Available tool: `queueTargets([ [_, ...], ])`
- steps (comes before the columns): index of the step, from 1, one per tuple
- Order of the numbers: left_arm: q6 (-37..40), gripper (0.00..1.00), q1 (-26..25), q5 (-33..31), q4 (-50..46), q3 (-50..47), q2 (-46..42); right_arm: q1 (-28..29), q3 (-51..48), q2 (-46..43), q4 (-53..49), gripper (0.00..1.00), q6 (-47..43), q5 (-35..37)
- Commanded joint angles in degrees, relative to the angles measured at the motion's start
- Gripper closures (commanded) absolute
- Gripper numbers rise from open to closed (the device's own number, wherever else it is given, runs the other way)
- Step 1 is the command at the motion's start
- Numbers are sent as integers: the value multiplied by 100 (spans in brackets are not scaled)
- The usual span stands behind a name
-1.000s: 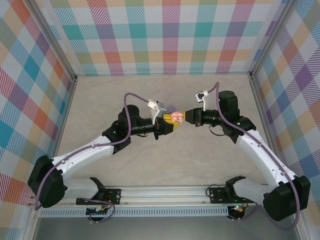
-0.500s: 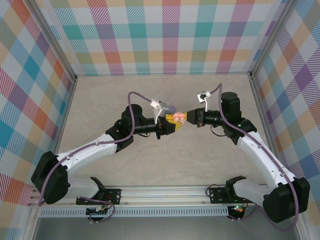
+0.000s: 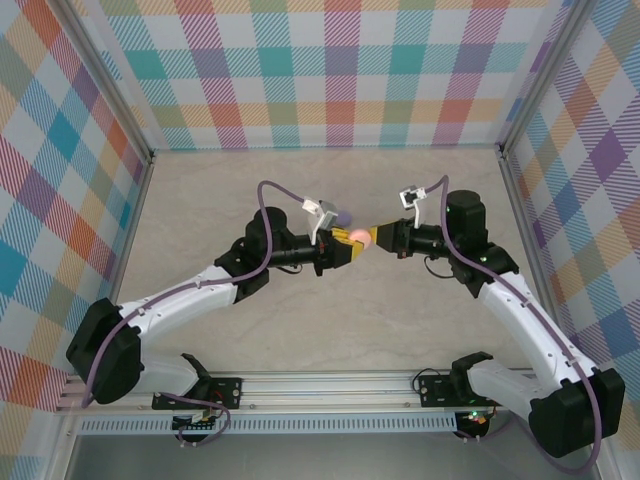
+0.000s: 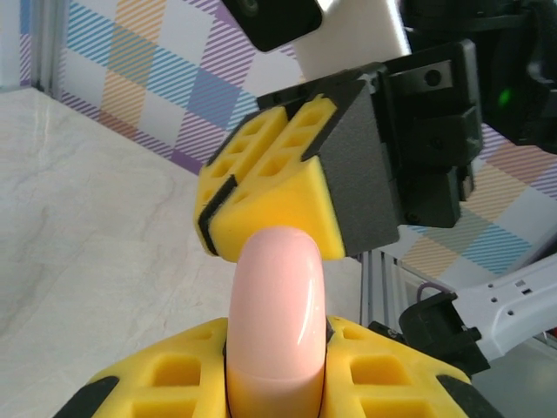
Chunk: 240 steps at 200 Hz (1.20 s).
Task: Insert wireless bluetooth earbuds into charging case
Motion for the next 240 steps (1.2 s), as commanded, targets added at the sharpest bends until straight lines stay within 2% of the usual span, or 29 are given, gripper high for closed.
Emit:
queueTargets([
  [1, -233, 88, 215, -553, -344, 163, 161, 93, 335, 69, -669, 83, -295, 646],
  [19, -299, 87, 285, -915, -754, 250, 205, 93, 501, 332, -1152, 84, -294, 1381],
  [43, -343, 87, 380, -1449, -1326, 364, 287, 93, 507, 635, -1361, 83, -153, 2017],
  [79, -834, 87, 624, -2238, -2112, 436, 455, 93, 482, 1154, -1650, 83, -5, 2645],
  [102, -1082, 84, 855, -2416, -2961, 720, 801, 92, 474, 1413, -1738, 84, 42, 2813],
  [136, -1380, 82, 1150, -2112, -2863, 618, 1198, 93, 472, 1585, -1767, 82, 24, 2824],
  [165, -1627, 81, 1381, -1473, -2653, 643, 1752, 94, 490, 1635, -1813, 81, 7, 2783],
  [240, -2115, 80, 1431, -535, -1829, 946, 2981, 92, 498, 1643, -1903, 80, -53, 2765],
])
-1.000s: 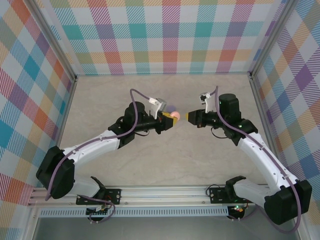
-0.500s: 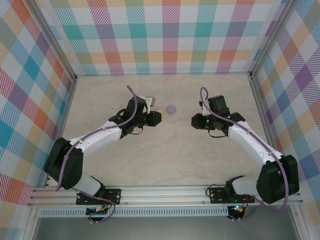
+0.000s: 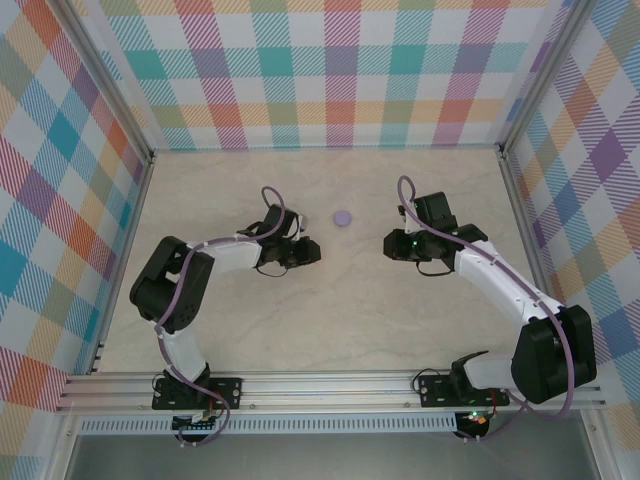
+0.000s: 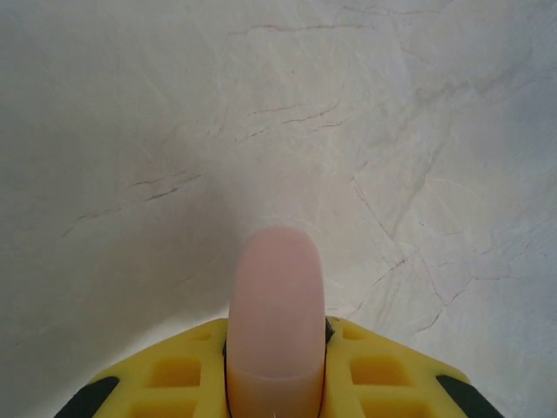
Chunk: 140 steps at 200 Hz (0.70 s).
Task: Insert wireless bluetooth earbuds into charging case
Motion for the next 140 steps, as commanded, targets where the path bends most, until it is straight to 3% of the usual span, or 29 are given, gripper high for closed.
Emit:
queueTargets([
  [1, -274, 80, 36, 461, 477, 292, 194, 9, 114, 28, -142, 80, -40, -9],
  [32, -338, 75, 36, 467, 485, 372, 419, 10, 114, 28, -170, 79, -62, 26],
  [99, -75, 36, 36, -32, 203, 346, 352, 10, 66, 28, -201, 77, -68, 137],
  [140, 458, 23, 37, -749, -555, 452, -133, 10, -7, 43, -269, 60, -27, 967],
])
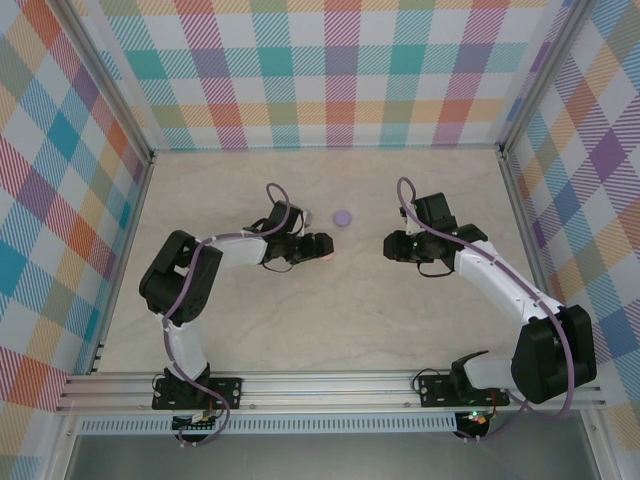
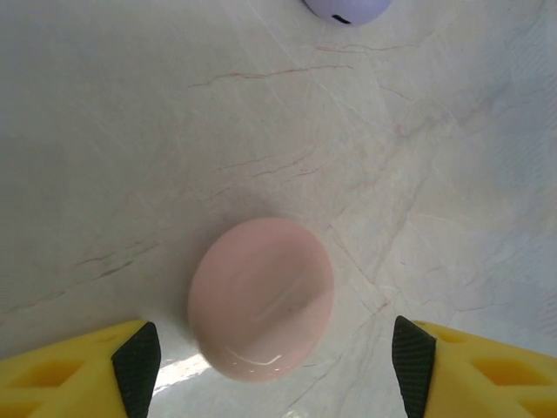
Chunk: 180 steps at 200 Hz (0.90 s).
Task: Insert wireless bluetooth earbuds into charging case
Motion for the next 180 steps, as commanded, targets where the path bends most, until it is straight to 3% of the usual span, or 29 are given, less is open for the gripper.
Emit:
queueTargets([
  [1, 477, 23, 39, -646, -728, 145, -453, 10, -12, 44, -112, 60, -4, 658],
  [53, 1284, 17, 41, -2031, -1612, 154, -1495, 10, -268, 211, 214, 48, 48, 2522],
  [101, 1842, 11, 170, -3461, -1848, -176, -2294, 1, -421, 335, 592, 42, -385, 3398],
  [150, 2419, 4, 438, -4382, -1255, -825, -2902, -263, -965, 227, 1529, 35, -795, 3671],
  [180, 2837, 0, 641, -4628, -643, -1392, -3184, -532, -1590, -117, 2515, 33, -1210, 3185],
])
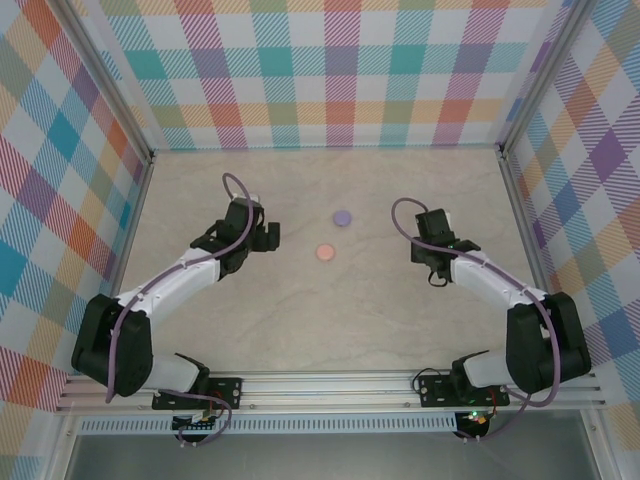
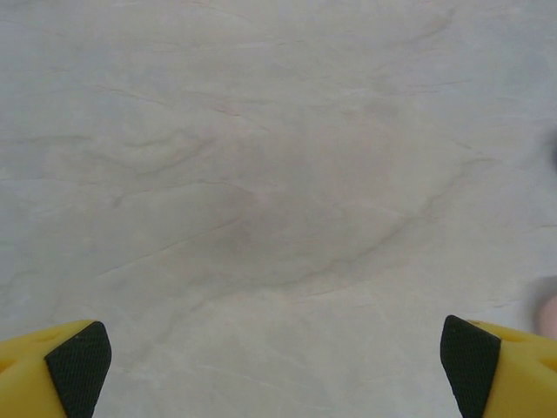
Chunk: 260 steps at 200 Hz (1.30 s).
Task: Insert wireless bluetooth earbuds into charging case
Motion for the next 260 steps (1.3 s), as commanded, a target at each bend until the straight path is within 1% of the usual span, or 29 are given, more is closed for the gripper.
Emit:
queueTargets([
  [1, 545, 0, 193, -497, 598, -405, -278, -197, -412, -369, 1026, 33, -447, -229],
  [28, 607, 0, 515, -363, 1136, -866, -415, -422, -1113, -769, 2131, 32, -604, -617],
  [55, 856, 0, 763, -267, 1838, -1275, -371, -710, -1546, -889, 2769, 28, -625, -975],
  [77, 1071, 0, 970, 64, 2760, -1763, -380, -939, -1846, -895, 3365, 25, -643, -1401],
  [89, 967, 0, 1133, 256, 3184, -1981, -362, -1030, -2032, -837, 3865, 24, -686, -1560],
  [98, 898, 0, 1274, 542, 3469, -2118, -345, -1083, -2108, -769, 4155, 23, -707, -1623],
  [112, 898, 0, 1434, 895, 3840, -2296, -283, -1164, -2121, -715, 4296, 23, -721, -1817],
  [133, 1061, 0, 1590, 1298, 4405, -2561, -144, -1315, -2254, -628, 4799, 22, -630, -2044],
  [153, 1120, 0, 1695, 1463, 5076, -2861, -31, -1466, -2302, -492, 5161, 21, -537, -2195],
  [161, 1128, 0, 1731, 1535, 5092, -2885, -58, -1534, -2263, -432, 5174, 21, -533, -2258],
  [186, 1174, 0, 1868, 1713, 5890, -3167, 152, -1584, -2232, -353, 5174, 21, -637, -2248],
  [191, 1156, 0, 1892, 1750, 5978, -3186, 220, -1590, -2248, -334, 5395, 21, -666, -2234],
  [232, 1116, 0, 2006, 1925, 6128, -3134, 466, -1696, -2111, -102, 5503, 22, -753, -2227],
  [260, 1099, 0, 2054, 2037, 6176, -3103, 596, -1747, -2114, 210, 5857, 22, -774, -2226],
])
